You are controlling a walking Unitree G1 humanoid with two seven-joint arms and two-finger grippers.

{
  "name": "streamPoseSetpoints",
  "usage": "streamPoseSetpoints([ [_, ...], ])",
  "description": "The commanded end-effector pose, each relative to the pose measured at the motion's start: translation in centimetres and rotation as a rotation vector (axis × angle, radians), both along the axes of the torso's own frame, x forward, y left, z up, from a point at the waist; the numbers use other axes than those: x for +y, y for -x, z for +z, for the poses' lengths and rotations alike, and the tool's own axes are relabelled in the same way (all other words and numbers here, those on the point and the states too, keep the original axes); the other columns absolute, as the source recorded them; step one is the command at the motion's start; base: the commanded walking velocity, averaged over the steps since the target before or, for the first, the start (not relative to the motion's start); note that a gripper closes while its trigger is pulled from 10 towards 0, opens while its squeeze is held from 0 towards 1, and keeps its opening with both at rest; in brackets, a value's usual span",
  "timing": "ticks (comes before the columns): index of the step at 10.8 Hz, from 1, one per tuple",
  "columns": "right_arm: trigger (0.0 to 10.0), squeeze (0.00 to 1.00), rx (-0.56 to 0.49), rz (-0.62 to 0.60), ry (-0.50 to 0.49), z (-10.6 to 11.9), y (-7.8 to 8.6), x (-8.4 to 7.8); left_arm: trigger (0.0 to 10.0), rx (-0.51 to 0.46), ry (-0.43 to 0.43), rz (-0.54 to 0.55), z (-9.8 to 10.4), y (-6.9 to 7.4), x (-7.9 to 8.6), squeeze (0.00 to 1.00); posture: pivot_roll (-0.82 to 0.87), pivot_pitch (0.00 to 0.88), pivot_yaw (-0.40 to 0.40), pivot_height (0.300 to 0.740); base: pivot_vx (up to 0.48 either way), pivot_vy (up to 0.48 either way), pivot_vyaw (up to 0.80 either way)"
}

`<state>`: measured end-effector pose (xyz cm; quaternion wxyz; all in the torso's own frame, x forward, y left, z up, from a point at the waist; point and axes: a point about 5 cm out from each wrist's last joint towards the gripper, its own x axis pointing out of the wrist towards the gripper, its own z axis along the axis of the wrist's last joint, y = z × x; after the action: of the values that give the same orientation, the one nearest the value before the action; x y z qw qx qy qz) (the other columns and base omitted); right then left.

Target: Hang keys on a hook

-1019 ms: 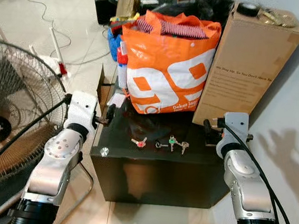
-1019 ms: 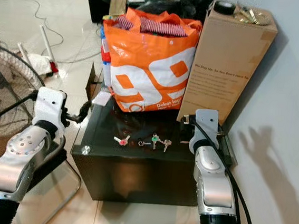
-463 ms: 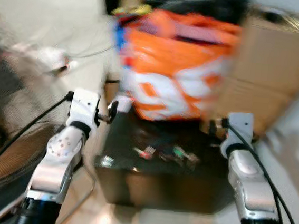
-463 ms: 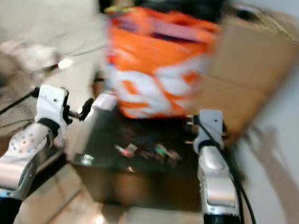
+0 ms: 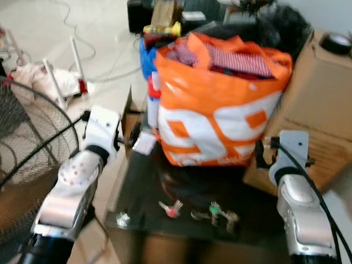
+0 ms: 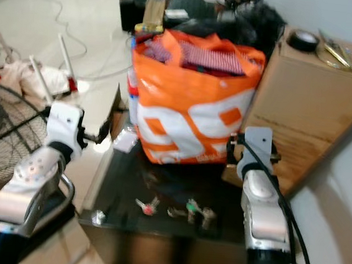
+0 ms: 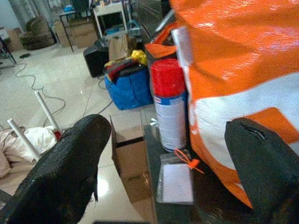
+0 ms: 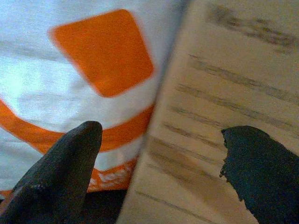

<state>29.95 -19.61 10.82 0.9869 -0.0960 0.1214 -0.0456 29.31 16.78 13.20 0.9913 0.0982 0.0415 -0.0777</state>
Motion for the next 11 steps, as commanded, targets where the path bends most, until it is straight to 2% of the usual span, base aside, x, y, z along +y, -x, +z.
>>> streamPoseSetpoints([
  [1,10.0,0.00,-0.014,0.076,0.003,0.7,-0.4,0.8,10.0,0.023,-0.024,-0.012,-0.5,0.0,0.1,0.00,-0.07,0.000,0.014,0.740,0.000,0.000,0.00],
  [2,10.0,0.00,0.016,0.127,-0.026,0.6,-0.3,0.9,10.0,0.037,-0.031,-0.041,-0.7,-0.1,-0.1,0.00,-0.08,0.000,0.012,0.740,0.000,0.000,0.00],
  [3,10.0,0.00,0.073,0.167,0.014,0.1,-0.2,0.5,10.0,0.069,-0.058,-0.113,-1.3,0.0,-0.8,0.00,-0.09,0.000,0.010,0.740,0.000,0.000,0.00],
  [5,10.0,0.00,0.175,0.215,-0.072,-1.0,0.7,0.2,10.0,0.147,-0.102,-0.238,-2.9,0.6,-1.7,0.00,-0.12,0.000,0.016,0.740,0.000,0.000,0.00],
  [6,10.0,0.00,0.233,0.212,-0.074,-2.0,1.5,-0.3,10.0,0.244,-0.181,-0.391,-4.6,1.6,-2.6,0.00,-0.14,0.000,0.024,0.740,0.000,0.000,0.00],
  [7,10.0,0.00,0.281,0.218,-0.079,-2.8,2.0,-0.5,10.0,0.295,-0.229,-0.496,-5.6,2.2,-2.9,0.00,-0.15,0.000,0.028,0.740,0.000,0.000,0.00],
  [9,10.0,0.00,0.365,0.223,-0.061,-4.1,2.5,-1.3,10.0,0.356,-0.204,-0.662,-6.0,2.1,-4.1,0.00,-0.18,0.000,0.056,0.740,0.000,0.000,0.00],
  [11,10.0,0.00,0.378,0.210,-0.051,-4.7,2.6,-1.3,10.0,0.366,-0.206,-0.716,-6.1,1.7,-4.5,0.00,-0.22,0.000,0.085,0.740,0.000,0.000,0.00],
])
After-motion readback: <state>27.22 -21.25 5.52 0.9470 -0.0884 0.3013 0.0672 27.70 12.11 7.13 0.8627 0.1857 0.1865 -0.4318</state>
